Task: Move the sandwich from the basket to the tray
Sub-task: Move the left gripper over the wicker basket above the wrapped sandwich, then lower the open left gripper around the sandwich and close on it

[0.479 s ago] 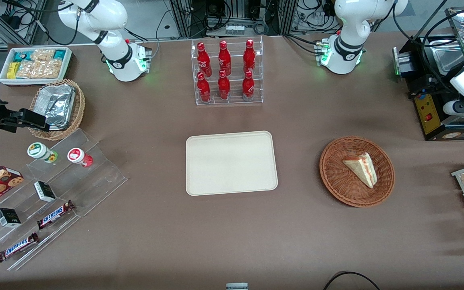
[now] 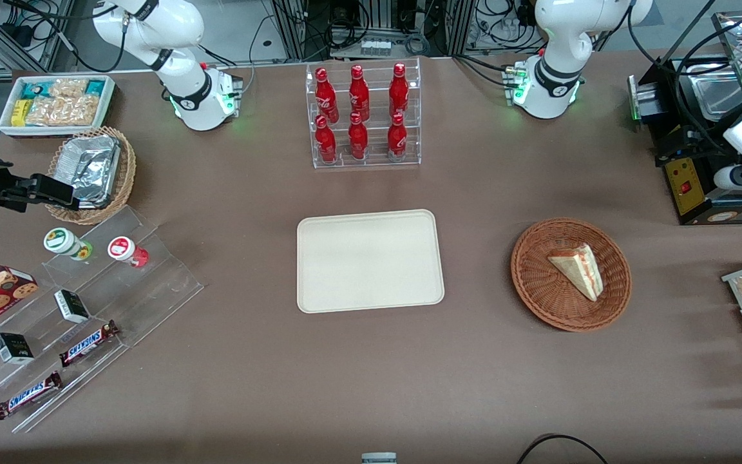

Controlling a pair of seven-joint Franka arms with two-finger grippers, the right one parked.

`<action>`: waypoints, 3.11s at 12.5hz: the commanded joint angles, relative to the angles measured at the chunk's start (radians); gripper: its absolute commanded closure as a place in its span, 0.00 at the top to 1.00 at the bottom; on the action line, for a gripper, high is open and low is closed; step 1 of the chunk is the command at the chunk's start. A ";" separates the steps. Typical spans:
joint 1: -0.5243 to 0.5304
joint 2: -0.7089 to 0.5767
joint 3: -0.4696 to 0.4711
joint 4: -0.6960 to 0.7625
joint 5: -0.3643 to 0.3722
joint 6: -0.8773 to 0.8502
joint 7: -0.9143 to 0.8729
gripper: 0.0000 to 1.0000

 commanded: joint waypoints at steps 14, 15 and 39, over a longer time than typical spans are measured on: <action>0.000 0.095 -0.003 -0.345 -0.002 0.478 -0.068 1.00; 0.000 0.109 -0.003 -0.353 -0.002 0.504 -0.068 1.00; -0.048 0.276 -0.011 -0.531 -0.002 0.941 -0.766 1.00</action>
